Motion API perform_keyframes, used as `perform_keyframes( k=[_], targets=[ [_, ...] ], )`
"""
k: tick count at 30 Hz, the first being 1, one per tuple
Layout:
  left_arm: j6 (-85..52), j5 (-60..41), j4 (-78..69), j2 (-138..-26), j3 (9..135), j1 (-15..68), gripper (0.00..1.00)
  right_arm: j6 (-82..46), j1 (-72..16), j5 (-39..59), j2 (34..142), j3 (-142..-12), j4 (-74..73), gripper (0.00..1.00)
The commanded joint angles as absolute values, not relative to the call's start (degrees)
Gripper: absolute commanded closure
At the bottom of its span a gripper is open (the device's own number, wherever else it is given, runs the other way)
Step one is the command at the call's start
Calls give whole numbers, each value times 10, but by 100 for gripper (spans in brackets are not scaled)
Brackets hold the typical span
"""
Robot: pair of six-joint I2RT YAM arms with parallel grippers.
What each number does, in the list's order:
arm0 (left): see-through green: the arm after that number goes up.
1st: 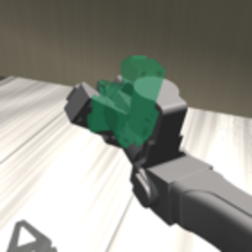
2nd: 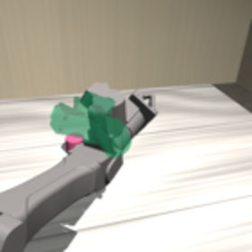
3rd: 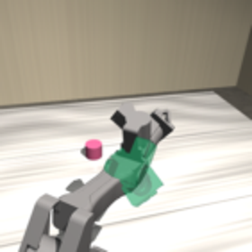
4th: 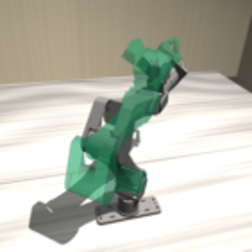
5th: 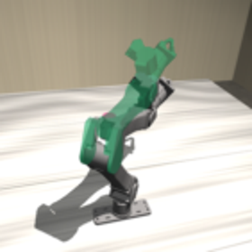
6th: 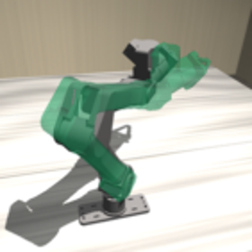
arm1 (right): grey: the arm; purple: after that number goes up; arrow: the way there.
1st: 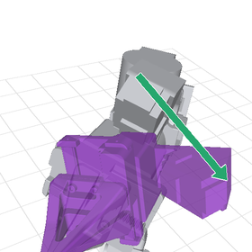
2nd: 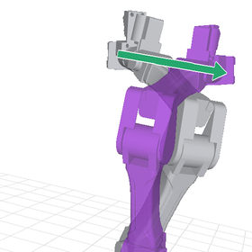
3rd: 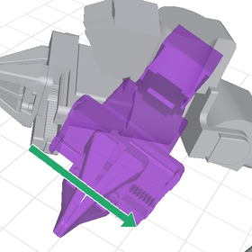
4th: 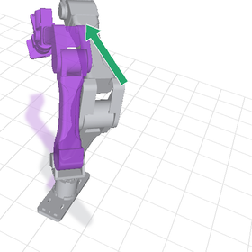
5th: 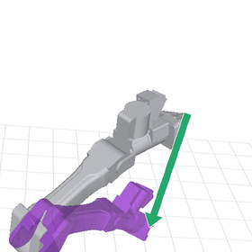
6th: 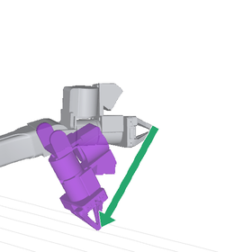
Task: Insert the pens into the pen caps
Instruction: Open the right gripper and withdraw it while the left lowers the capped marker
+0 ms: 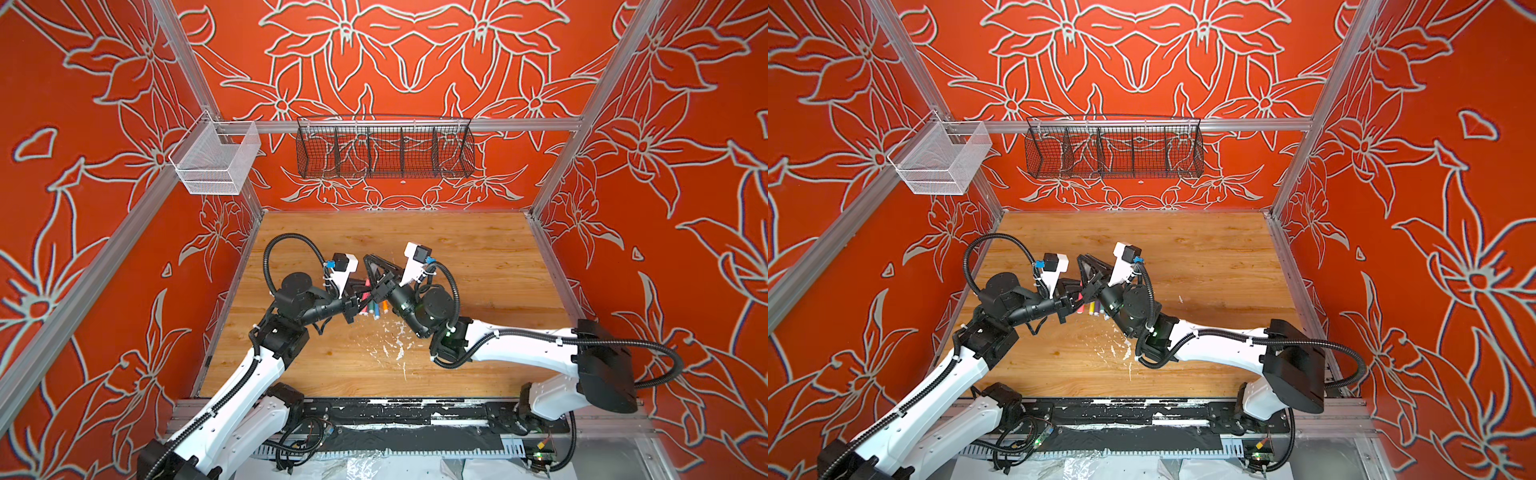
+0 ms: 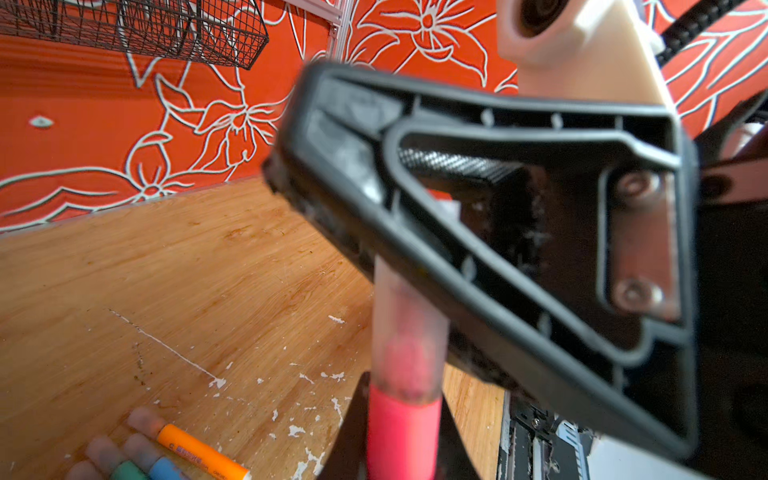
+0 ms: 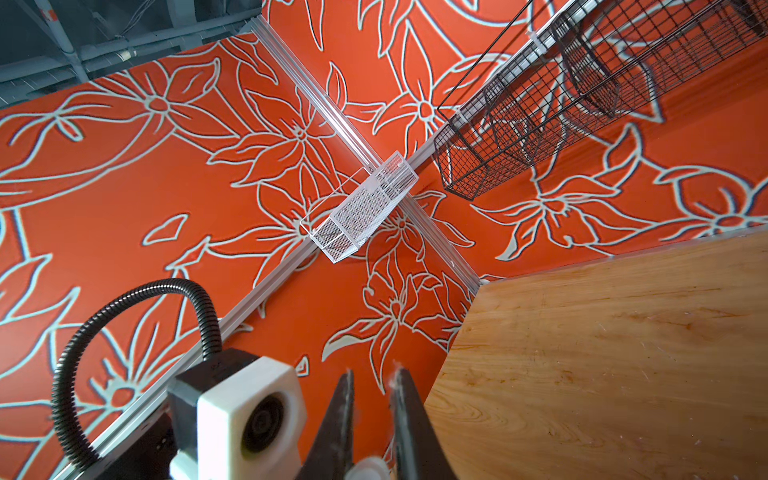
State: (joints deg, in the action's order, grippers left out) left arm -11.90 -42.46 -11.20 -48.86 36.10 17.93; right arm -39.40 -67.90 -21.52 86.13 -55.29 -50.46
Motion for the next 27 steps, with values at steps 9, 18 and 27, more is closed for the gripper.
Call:
perform_keyframes(
  k=[9, 18, 27],
  targets=[
    [-196, -131, -258, -506, 417, 124, 100, -429, -803, 25, 786, -495, -245, 100],
    [-182, -51, -189, -491, 348, 187, 100, -366, -722, -73, 677, -560, -79, 36],
    [-292, 35, -3, -468, 317, 187, 100, -342, -657, -232, 542, -620, 143, 3]
  ],
)
